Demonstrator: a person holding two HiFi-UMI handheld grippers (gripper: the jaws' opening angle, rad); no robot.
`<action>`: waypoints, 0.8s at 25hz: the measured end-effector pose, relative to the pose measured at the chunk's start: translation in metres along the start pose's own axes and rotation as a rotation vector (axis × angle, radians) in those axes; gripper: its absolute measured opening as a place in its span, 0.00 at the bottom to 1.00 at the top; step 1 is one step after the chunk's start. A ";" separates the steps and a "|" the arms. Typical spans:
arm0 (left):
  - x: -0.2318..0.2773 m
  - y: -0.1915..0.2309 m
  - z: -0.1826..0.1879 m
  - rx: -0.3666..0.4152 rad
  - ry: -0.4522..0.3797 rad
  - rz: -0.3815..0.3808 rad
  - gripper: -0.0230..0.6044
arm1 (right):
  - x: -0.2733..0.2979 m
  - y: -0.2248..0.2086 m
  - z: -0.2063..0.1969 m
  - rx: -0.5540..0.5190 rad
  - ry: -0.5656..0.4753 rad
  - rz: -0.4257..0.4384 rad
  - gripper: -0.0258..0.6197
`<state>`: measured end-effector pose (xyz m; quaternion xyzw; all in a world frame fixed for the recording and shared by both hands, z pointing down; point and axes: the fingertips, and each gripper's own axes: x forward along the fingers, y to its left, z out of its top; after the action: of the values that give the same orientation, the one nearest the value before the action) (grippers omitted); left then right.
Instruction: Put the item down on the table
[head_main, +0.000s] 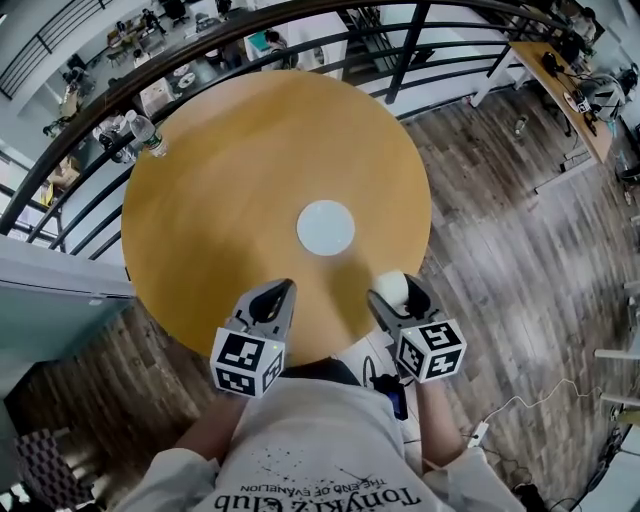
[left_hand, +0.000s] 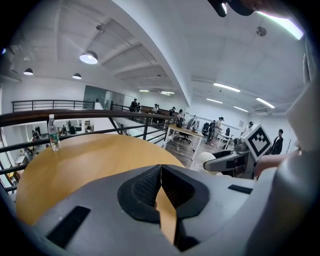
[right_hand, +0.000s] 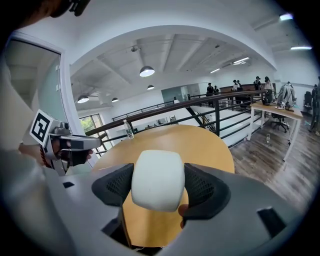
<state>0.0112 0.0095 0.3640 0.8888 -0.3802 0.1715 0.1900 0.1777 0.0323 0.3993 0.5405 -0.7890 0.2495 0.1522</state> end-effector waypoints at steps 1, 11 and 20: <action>0.001 0.001 -0.001 0.001 0.004 -0.009 0.07 | 0.002 0.001 0.000 0.000 0.001 -0.004 0.53; 0.016 0.021 0.000 0.007 0.032 -0.073 0.07 | 0.029 0.011 0.012 -0.019 0.013 -0.017 0.53; 0.048 0.047 0.001 -0.005 0.052 -0.093 0.07 | 0.075 0.008 0.014 -0.079 0.057 -0.008 0.53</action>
<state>0.0074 -0.0499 0.3946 0.9004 -0.3338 0.1845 0.2096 0.1430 -0.0317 0.4246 0.5297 -0.7914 0.2331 0.1967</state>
